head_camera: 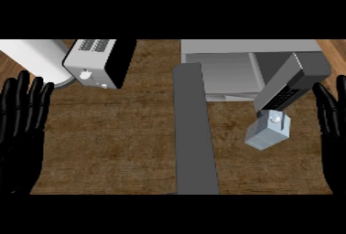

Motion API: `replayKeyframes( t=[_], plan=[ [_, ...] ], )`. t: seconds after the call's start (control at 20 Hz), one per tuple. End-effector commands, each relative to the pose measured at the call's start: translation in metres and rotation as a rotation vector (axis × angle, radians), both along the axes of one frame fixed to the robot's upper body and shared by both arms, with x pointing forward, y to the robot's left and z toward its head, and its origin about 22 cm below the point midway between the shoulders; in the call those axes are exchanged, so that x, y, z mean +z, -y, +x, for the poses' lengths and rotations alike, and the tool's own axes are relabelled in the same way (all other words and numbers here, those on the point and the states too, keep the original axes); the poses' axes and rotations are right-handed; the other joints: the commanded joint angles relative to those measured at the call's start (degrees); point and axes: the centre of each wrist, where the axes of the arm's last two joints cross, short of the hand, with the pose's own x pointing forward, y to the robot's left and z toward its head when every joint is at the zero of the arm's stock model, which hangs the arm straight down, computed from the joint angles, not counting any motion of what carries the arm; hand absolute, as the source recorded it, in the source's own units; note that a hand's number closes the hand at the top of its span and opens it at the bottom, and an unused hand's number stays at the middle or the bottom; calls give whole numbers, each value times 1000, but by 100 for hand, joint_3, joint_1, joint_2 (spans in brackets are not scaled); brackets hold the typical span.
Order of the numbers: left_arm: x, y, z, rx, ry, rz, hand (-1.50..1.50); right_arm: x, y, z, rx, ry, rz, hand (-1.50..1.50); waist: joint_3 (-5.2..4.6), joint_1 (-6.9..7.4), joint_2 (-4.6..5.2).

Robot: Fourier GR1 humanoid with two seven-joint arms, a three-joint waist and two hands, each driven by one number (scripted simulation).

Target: Pick up the milk, place it into the microwave and close the microwave

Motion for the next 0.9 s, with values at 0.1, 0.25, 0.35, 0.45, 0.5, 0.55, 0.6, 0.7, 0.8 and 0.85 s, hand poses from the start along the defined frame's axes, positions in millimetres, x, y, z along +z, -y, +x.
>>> replayKeyframes(
  t=[0.1, 0.25, 0.35, 0.45, 0.5, 0.55, 0.6, 0.7, 0.8, 0.85],
  plan=[
    [8, 1, -5, -1, -14, 34, -150, 22, -9, 5, -81, -43, 96, -150, -77, 93, 22],
    [3, -10, 20, 3, -23, 68, -150, 45, -38, 34, -139, -85, 151, -150, -83, 108, 38],
    [-16, 1, 5, -31, -135, -119, -150, 36, -54, 28, 126, -179, 234, -150, -82, 185, 33],
    [-26, -13, -5, -37, -152, -137, -150, 44, -58, 27, 140, -193, 261, -150, -83, 161, 22],
    [-26, -19, -7, -24, -150, -113, -150, 54, -49, 12, 144, -186, 268, -150, -80, 103, 15],
    [-23, -22, 0, -35, -150, -130, -150, 46, -51, 27, 130, -178, 291, -150, -78, 110, 26],
    [-32, -22, -17, -31, -133, -127, -150, 57, -59, 22, 145, -210, 283, -150, -80, 126, 18],
    [-24, -27, -22, -60, -157, -111, -150, 54, -49, 27, 126, -187, 289, -150, -77, 110, 22],
    [-32, -28, -27, -14, -132, -125, -150, 64, -67, 19, 119, -168, 266, -150, -78, 109, 20],
    [-29, -30, -35, -22, -150, -121, -150, 46, -57, 4, 55, -169, 264, -150, -77, 99, 16]
  ],
)
